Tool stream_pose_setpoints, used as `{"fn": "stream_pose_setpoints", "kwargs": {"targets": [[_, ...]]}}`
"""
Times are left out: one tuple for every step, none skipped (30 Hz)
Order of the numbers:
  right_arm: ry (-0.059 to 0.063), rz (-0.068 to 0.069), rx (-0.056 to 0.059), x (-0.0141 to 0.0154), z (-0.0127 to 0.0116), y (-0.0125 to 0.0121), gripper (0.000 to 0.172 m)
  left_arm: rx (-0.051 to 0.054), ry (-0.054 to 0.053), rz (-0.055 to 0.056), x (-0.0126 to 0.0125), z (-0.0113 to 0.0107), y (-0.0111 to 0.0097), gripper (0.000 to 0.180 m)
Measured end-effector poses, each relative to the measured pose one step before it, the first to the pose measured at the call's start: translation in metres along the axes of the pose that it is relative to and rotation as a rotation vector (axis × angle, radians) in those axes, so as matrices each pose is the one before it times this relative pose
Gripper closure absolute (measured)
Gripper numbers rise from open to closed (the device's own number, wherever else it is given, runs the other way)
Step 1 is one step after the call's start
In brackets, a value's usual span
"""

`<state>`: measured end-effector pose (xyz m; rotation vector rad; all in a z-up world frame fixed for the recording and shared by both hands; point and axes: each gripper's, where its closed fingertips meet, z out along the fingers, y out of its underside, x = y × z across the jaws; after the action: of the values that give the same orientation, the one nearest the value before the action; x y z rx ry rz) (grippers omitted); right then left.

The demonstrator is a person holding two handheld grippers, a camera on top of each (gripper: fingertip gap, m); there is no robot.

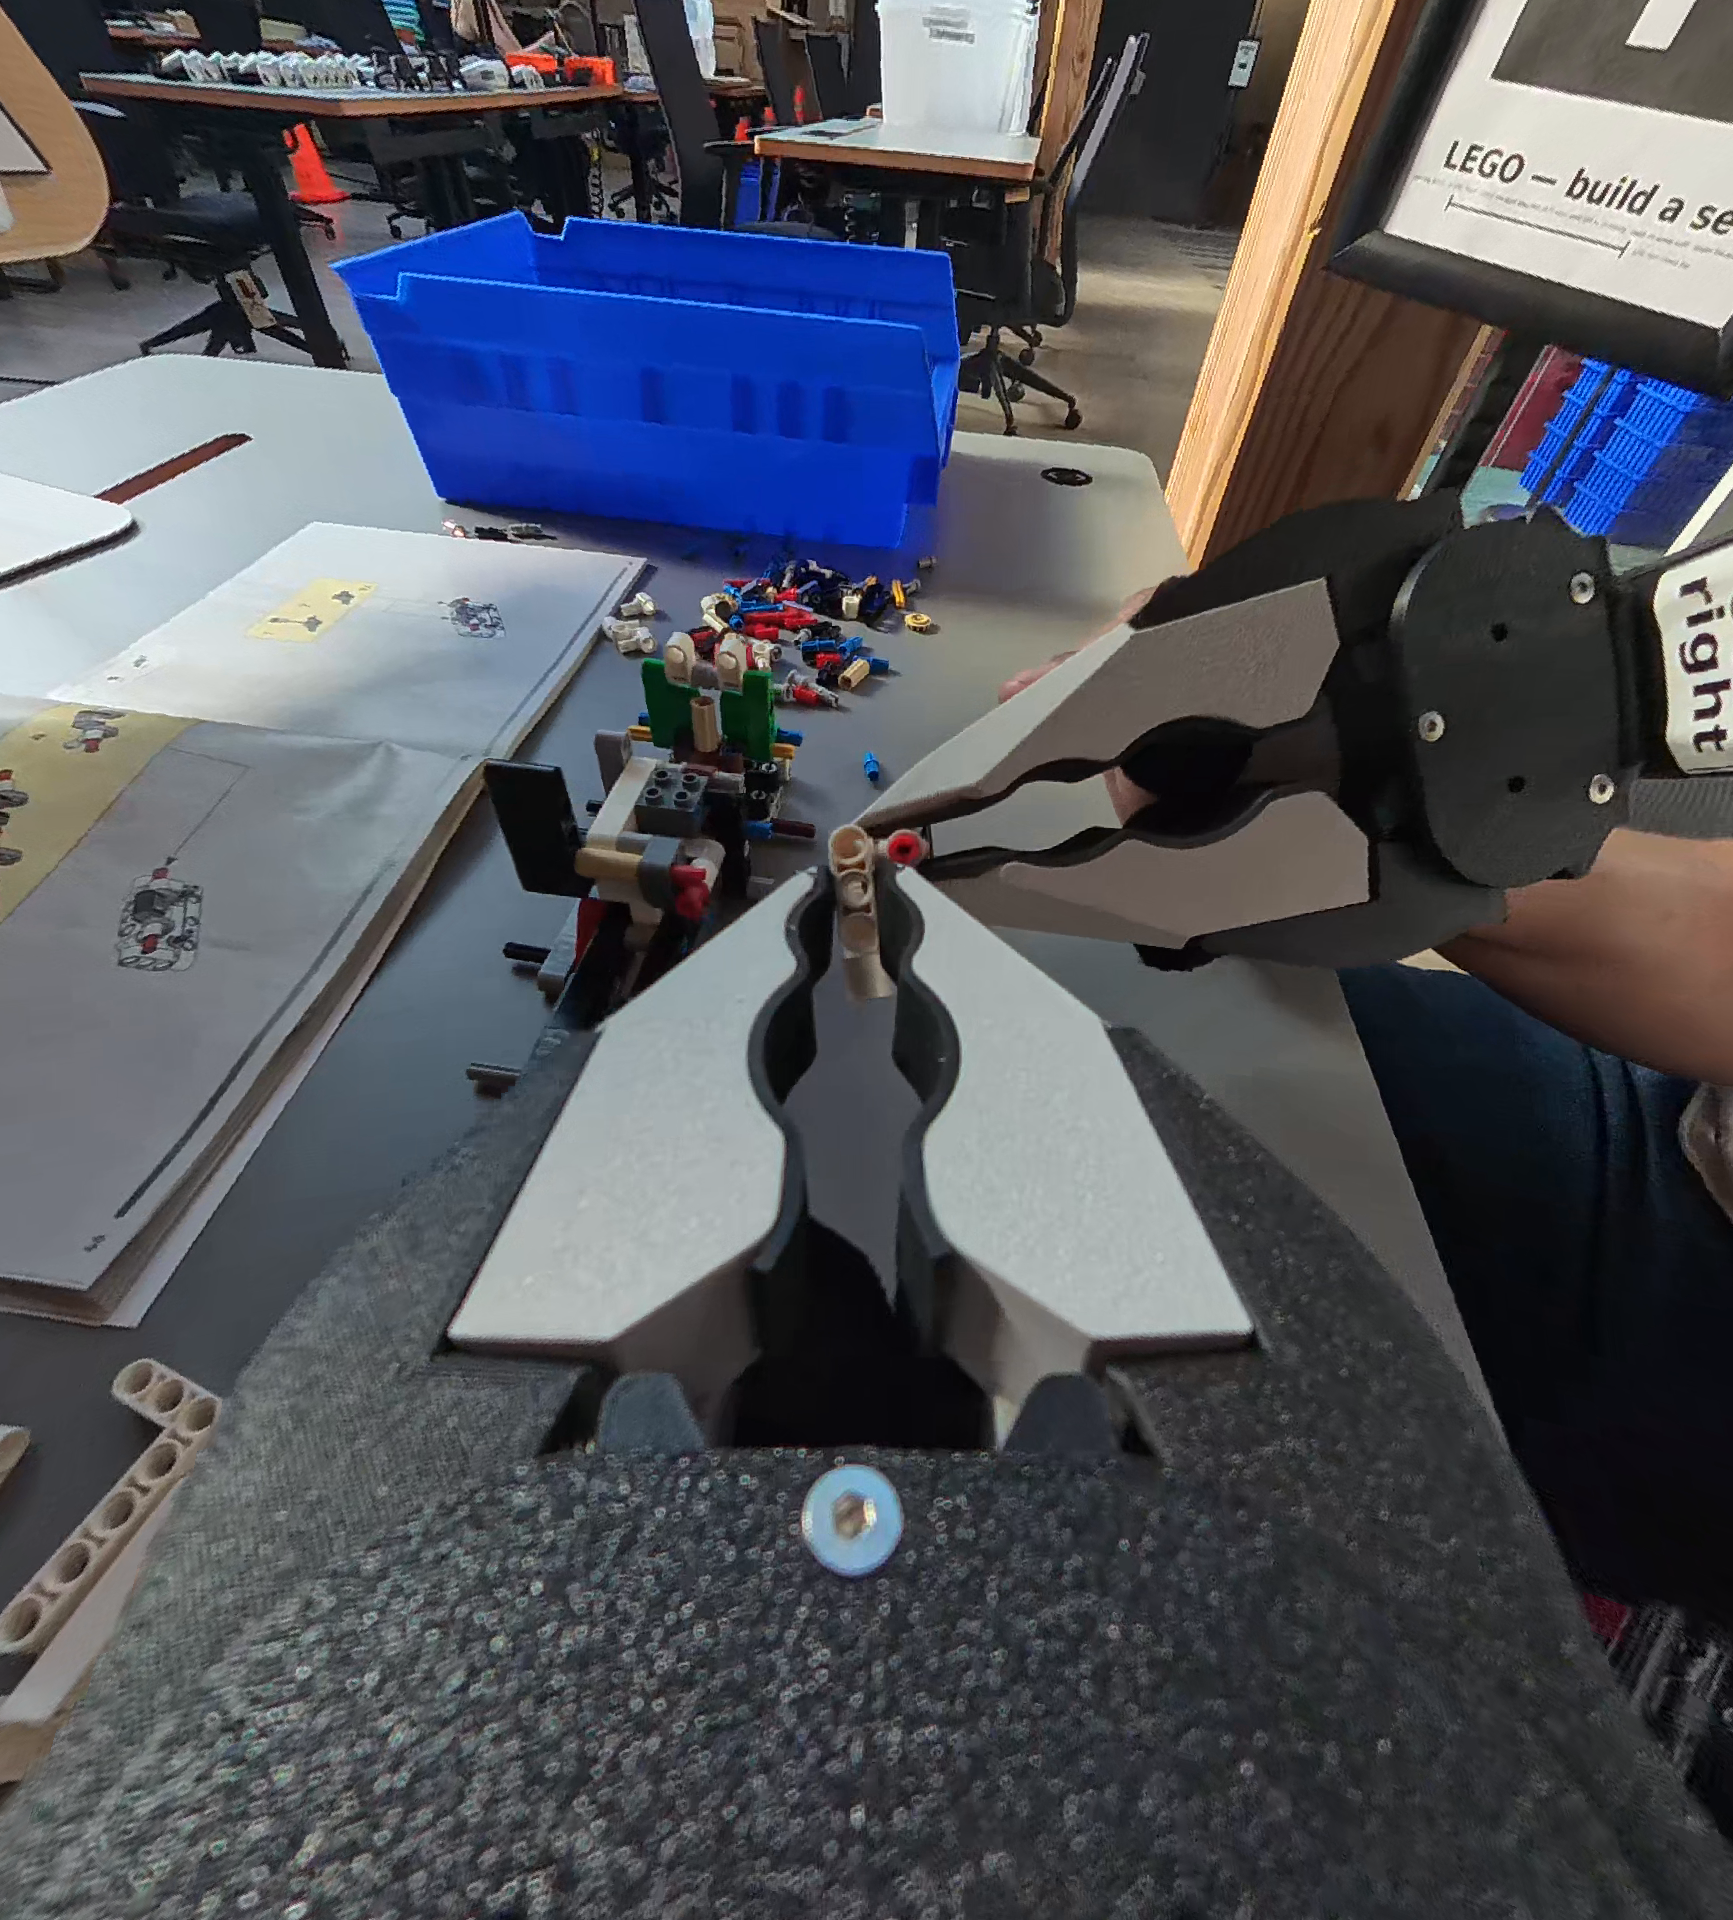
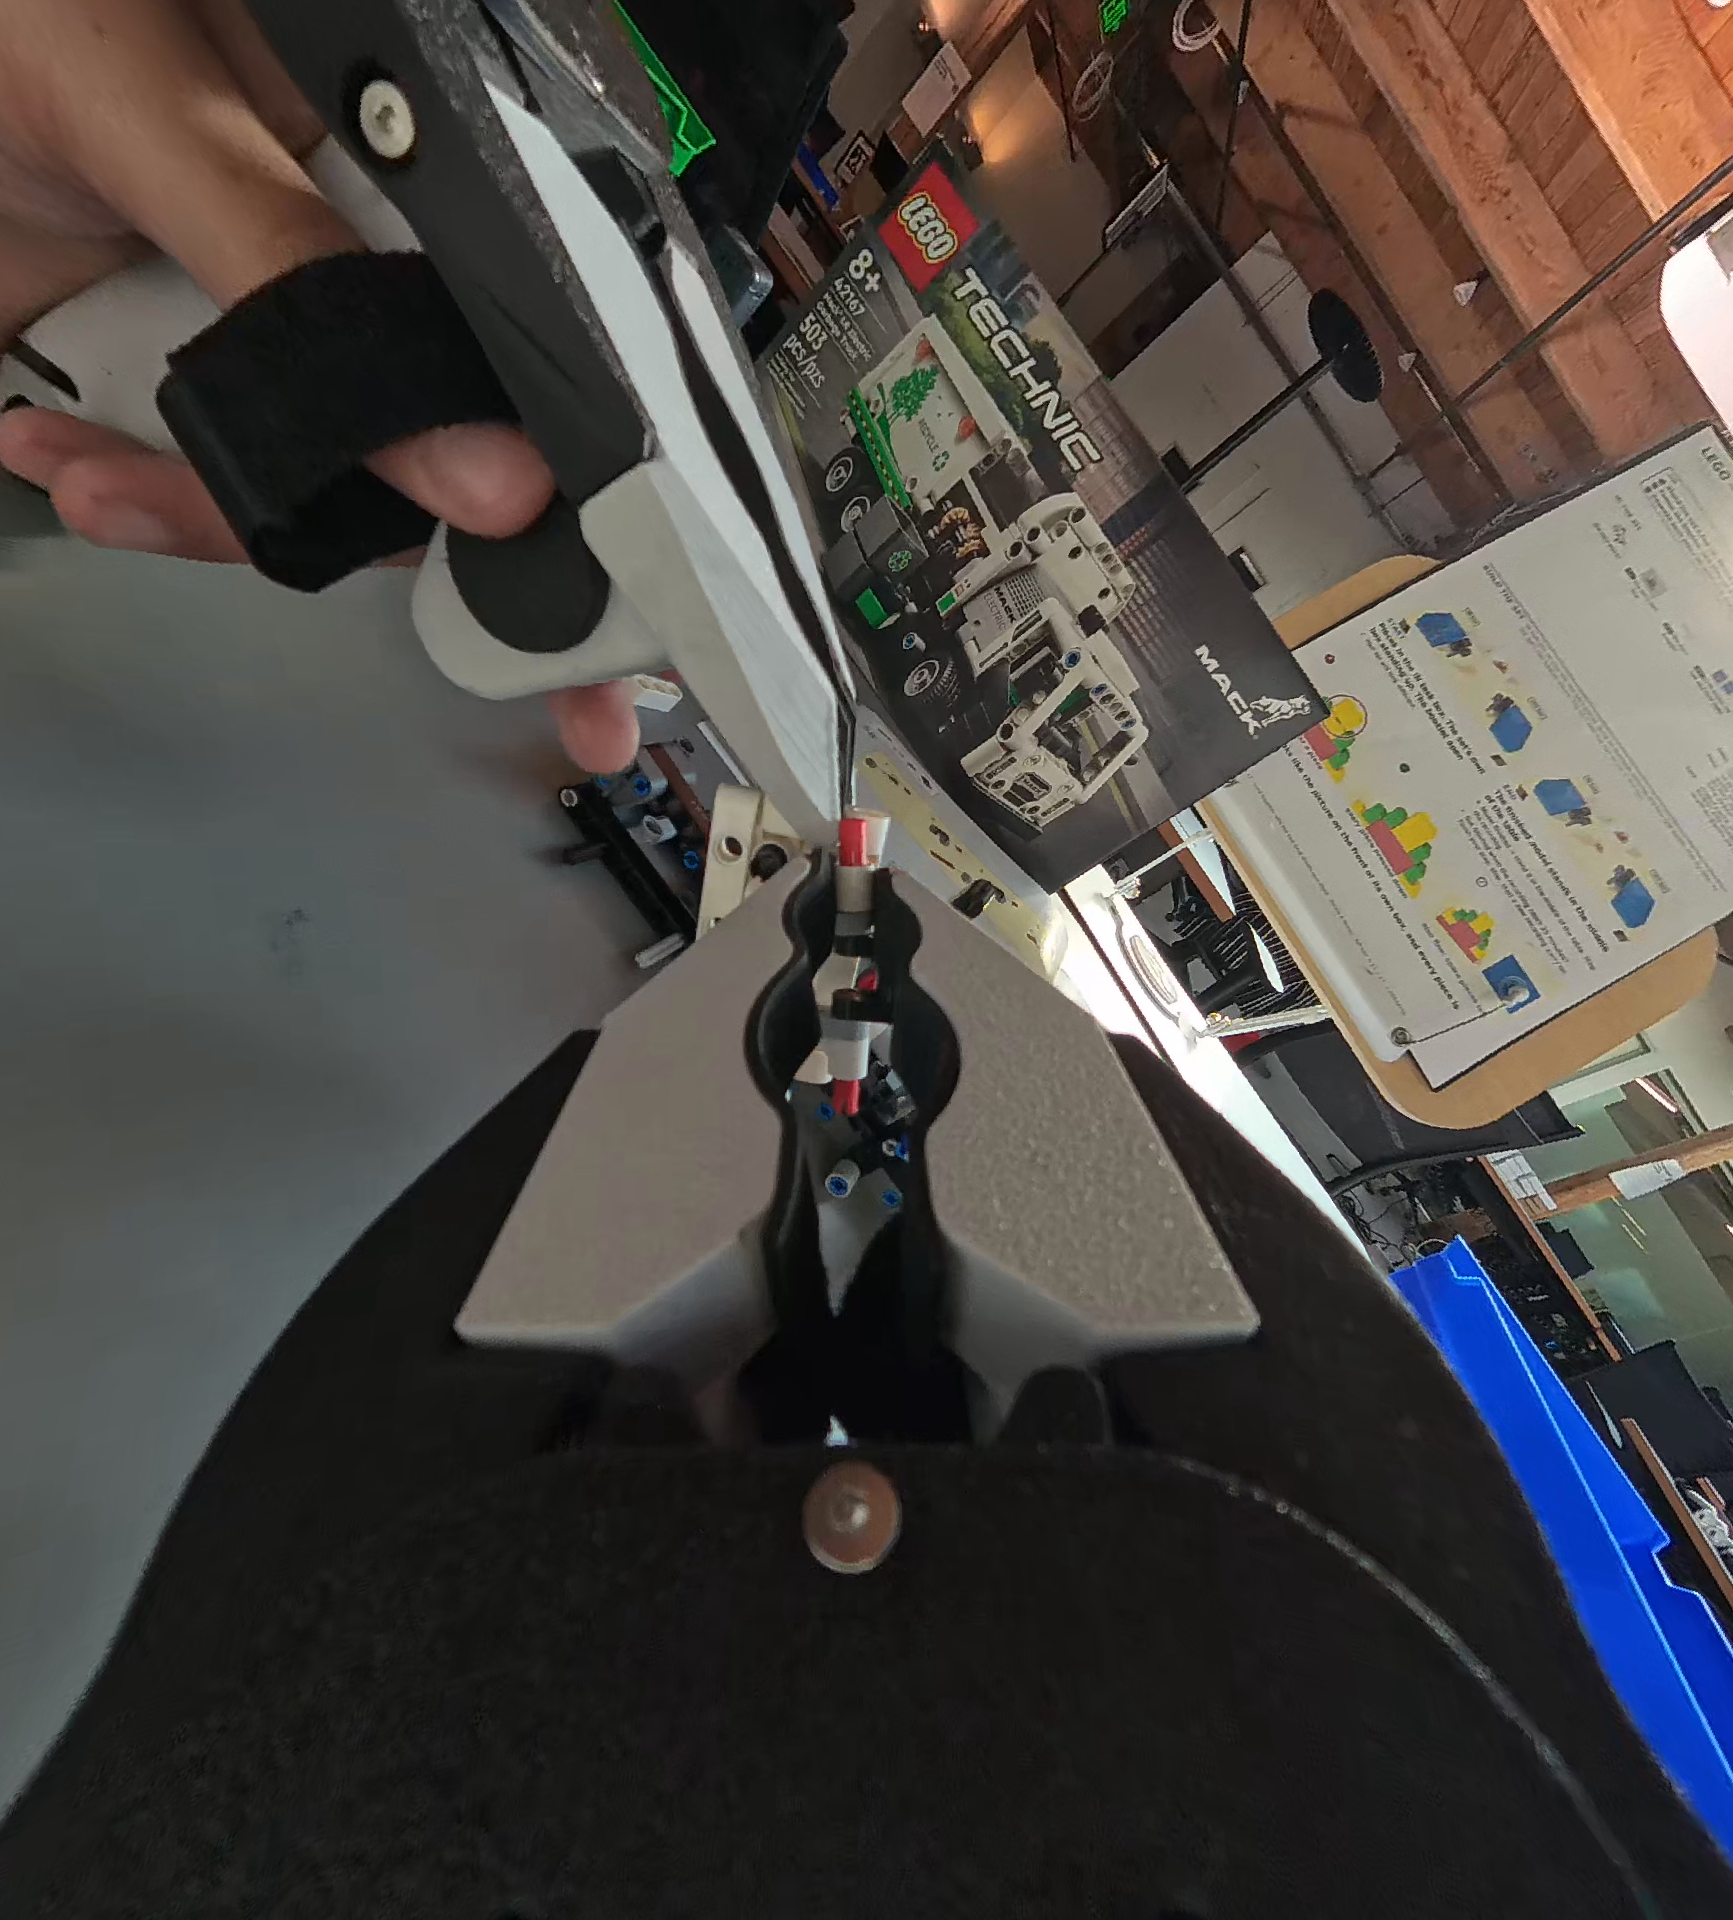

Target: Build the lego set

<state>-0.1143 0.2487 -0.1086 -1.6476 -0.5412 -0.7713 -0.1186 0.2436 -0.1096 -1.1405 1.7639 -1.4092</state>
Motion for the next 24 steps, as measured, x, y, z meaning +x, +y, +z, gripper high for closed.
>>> {"fn": "stream_pose_setpoints", "kwargs": {"targets": [[0.0014,-0.0054,-0.0013,0.00001,0.0,0.00028,0.167,0.0052,-0.0116,0.0307,-0.00014,0.00019,0.00019,0.175],[-0.0022,-0.0024,0.0,-0.00022,-0.00012,0.00038,0.167,0.0017,-0.0092,0.0253,-0.00008,0.00026,0.00016,0.175],[-0.0064,0.0005,-0.0038,-0.00083,0.00005,0.00104,0.167,-0.0048,-0.0042,0.0151,0.00001,0.00049,0.00106,0.175],[-0.0035,-0.0028,-0.0036,-0.00079,-0.00014,0.00068,0.167,-0.0069,0.003,0.0038,0.00029,0.0002,0.00109,0.175],[0.0056,-0.0073,0.0008,-0.00023,-0.00032,-0.00055,0.167,-0.0041,0.0045,-0.0024,0.00021,-0.00037,0.00009,0.175],[0.0103,-0.01,-0.0022,0.00046,-0.00001,-0.00042,0.167,-0.0026,-0.001,-0.0045,-0.00019,-0.00025,-0.00002,0.175],[0.0061,-0.0075,-0.0067,-0.00003,0.00068,0.00049,0.167,-0.0034,-0.0033,-0.0136,-0.0008,0.00016,0.00059,0.175],[0.0014,-0.0044,-0.0144,-0.00063,0.00113,0.00141,0.167,-0.002,0.0007,-0.0334,-0.00113,0.00064,0.00127,0.175],[0.0037,-0.0075,-0.0057,-0.00021,0.00055,0.00037,0.167,0.0016,0.0129,-0.0452,-0.0007,0.00009,0.00073,0.176],[-0.0031,0.0051,-0.0004,-0.00039,0.00039,-0.00002,0.167,-0.0022,0.015,-0.0365,-0.00083,-0.00012,0.00039,0.175],[-0.0103,0.014,-0.0032,-0.00064,0.00052,0.00054,0.167,-0.0049,0.0095,-0.0238,-0.00075,-0.00003,0.00073,0.175],[-0.0029,0.0038,0.0015,-0.00013,0.00018,-0.00004,0.167,-0.0013,0.0053,-0.0145,-0.00047,0.00007,0.00022,0.175],[-0.0017,-0.0025,-0.0038,-0.0006,0.00017,0.00075,0.167,-0.0051,0.001,-0.0075,-0.00032,0.00023,0.0008,0.175],[0.0016,-0.0115,-0.0056,-0.00072,0.00018,0.00094,0.167,-0.0079,-0.0019,-0.0041,-0.00031,0.00051,0.00126,0.175],[-0.0004,-0.0093,-0.0096,-0.00097,0.00035,0.00158,0.167,-0.0104,-0.0052,-0.001,-0.00061,0.0009,0.0016,0.175],[-0.0005,-0.0082,-0.0067,-0.00071,0.00041,0.00131,0.167,-0.0087,-0.0063,0.001,-0.00047,0.00084,0.00126,0.175],[0.0012,-0.0052,-0.0031,-0.00021,0.00014,0.0007,0.167,-0.0044,-0.0043,0.0026,-0.0003,0.0005,0.00054,0.175],[-0.0052,0.0022,-0.0019,-0.0007,0.00013,0.00042,0.167,-0.0059,-0.0009,-0.0034,-0.00033,0.00025,0.00095,0.175],[-0.0055,-0.0027,-0.0061,-0.00096,0.0007,0.00123,0.167,-0.0094,-0.0057,-0.0032,-0.00075,0.00059,0.0014,0.175],[-0.0043,-0.0065,-0.0081,-0.00116,0.00055,0.0015,0.167,-0.0111,-0.0066,0.0,-0.00056,0.00073,0.00162,0.175],[-0.0002,-0.0055,-0.0046,-0.00061,0.0003,0.00071,0.167,-0.0067,-0.0035,-0.0005,-0.00033,0.00043,0.00095,0.175],[-0.0042,0.0002,-0.0042,-0.00084,0.00004,0.00068,0.167,-0.0066,0.0005,-0.0027,-0.00012,0.00034,0.00098,0.175],[-0.0055,0.0056,-0.0004,-0.00061,-0.00006,0.00028,0.167,-0.0038,0.0013,-0.0025,0.00001,0.00021,0.00062,0.175],[-0.0047,0.0008,-0.0051,-0.00065,0.00048,0.00105,0.167,-0.0069,-0.0061,0.0008,-0.00052,0.00055,0.00096,0.175]]}}
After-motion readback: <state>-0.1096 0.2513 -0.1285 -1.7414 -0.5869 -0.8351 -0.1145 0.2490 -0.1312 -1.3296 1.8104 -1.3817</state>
